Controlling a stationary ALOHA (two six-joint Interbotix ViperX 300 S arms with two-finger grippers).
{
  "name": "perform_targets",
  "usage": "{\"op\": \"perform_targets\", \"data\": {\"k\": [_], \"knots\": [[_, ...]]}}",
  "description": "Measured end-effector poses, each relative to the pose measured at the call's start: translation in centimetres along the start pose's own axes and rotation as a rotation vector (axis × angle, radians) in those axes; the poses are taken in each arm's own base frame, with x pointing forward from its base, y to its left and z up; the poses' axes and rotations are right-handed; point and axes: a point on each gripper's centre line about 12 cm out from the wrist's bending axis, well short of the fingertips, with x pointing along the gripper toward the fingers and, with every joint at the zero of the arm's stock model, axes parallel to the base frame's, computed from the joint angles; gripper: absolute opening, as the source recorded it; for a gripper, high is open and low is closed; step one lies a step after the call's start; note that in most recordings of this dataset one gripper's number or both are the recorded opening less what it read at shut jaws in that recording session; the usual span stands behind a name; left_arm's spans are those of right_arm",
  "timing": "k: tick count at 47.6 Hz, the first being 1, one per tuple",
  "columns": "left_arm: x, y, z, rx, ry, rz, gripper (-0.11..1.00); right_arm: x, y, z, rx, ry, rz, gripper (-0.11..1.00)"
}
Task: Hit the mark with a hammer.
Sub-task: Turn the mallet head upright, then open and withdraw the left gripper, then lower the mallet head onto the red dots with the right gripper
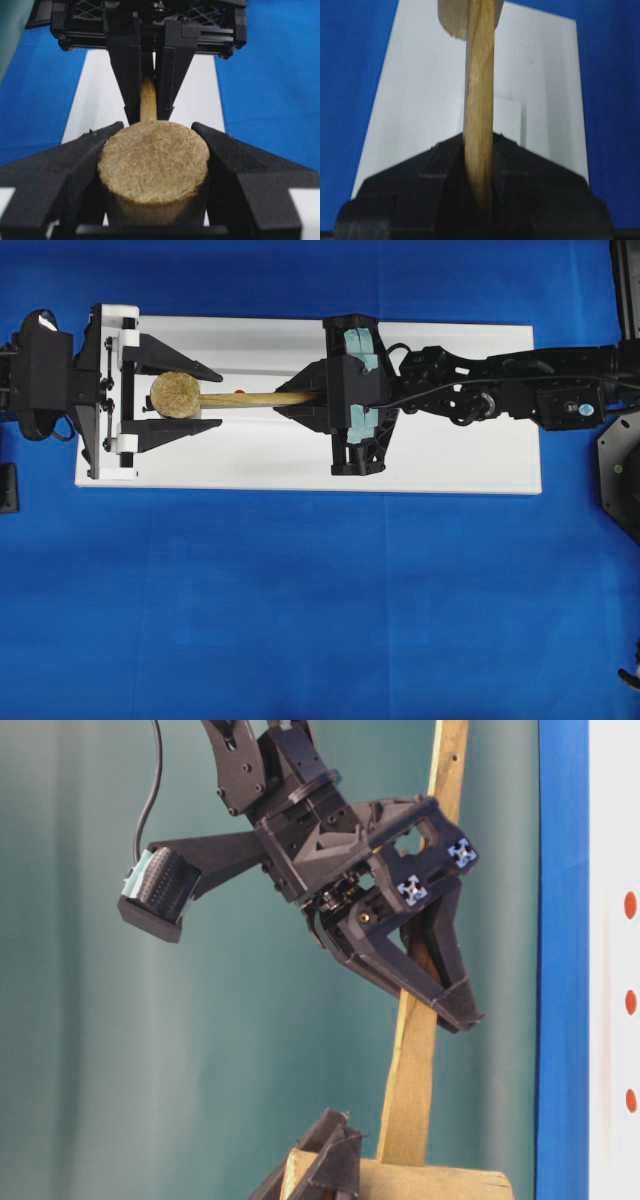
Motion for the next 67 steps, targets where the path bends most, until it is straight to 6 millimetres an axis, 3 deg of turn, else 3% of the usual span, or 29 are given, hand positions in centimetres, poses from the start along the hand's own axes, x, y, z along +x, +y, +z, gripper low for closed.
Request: {"op": "perform_targets", "data": {"k": [24, 31, 34, 53, 67], "knots": [[0.0, 0.0, 0.0, -0.011, 0.003, 0.000, 0.44, 0.0, -0.1, -0.1, 0.012, -0.005, -0.010, 0.00], [-0.2, -0.1, 0.2, -0.024, -0.005, -0.003, 0.82, -0.3, -0.2, -1.2, 0.019, 0.020, -0.014, 0.00], [-0.4, 0.0, 0.4, -0.024, -0.013, -0.001, 0.90, -0.8, -0.3, -1.7, 0.029, 0.029, -0.015, 0.00], [-4.1, -0.1, -0.3, -0.025, -0.020, 0.000, 0.87, -5.5, -0.4, -3.8, 0.118, 0.029, -0.033, 0.00], [-7.1, -0.1, -0.3, -0.026, -0.029, 0.002, 0.87, -6.5, -0.4, -4.3, 0.140, 0.026, -0.038, 0.00]]}}
